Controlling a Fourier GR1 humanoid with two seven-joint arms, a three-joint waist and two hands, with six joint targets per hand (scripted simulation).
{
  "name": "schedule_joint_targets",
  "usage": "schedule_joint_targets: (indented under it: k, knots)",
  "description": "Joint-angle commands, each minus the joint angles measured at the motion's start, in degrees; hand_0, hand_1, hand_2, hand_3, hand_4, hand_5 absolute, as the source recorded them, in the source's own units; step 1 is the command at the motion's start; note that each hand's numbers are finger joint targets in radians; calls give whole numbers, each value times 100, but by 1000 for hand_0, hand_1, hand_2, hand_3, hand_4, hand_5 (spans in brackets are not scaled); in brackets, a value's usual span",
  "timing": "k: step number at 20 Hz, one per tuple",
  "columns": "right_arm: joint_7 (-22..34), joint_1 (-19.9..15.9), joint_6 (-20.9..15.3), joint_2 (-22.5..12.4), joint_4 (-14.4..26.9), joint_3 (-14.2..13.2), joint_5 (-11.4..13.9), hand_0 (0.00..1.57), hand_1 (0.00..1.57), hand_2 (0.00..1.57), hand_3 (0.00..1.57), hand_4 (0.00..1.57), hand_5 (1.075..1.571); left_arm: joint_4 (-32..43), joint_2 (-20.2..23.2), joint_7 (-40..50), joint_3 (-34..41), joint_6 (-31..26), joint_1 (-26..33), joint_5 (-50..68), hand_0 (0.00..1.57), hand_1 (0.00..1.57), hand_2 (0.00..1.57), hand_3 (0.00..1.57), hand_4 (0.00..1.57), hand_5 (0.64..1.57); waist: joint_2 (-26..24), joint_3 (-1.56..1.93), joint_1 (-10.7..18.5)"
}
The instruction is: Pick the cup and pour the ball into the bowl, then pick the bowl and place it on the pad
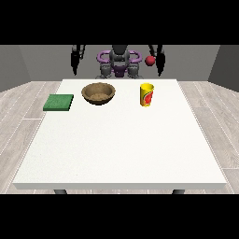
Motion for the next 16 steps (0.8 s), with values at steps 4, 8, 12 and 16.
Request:
schedule_joint_targets:
  k: [4, 8, 12, 16]
  knots:
    - [441, -55, 39, -239, -477, -102, -56, 0, 0, 0, 0, 0, 1568, -546, 215, 403, 20, -16, -107, -13, 0, 0, 0, 0, 0, 1524, -1336, 156, -56]
    - [-6, 654, 34, 257, -328, -483, -823, 0, 0, 0, 0, 0, 1570, -1032, -159, 229, -472, -280, 821, 941, 0, 0, 0, 0, 0, 1531, -2007, 205, 224]
    - [-373, 551, 41, 259, -560, -477, -712, 0, 0, 0, 0, 0, 1566, -1741, -168, 303, -1078, 351, 747, 757, 0, 0, 0, 0, 0, 1521, -1288, 202, 201]
    - [-617, 439, 113, 311, -502, -531, -758, 0, 0, 0, 0, 0, 1565, -1995, -171, -96, -1090, 217, 841, 284, 0, 0, 0, 0, 0, 1478, -718, 201, 172]
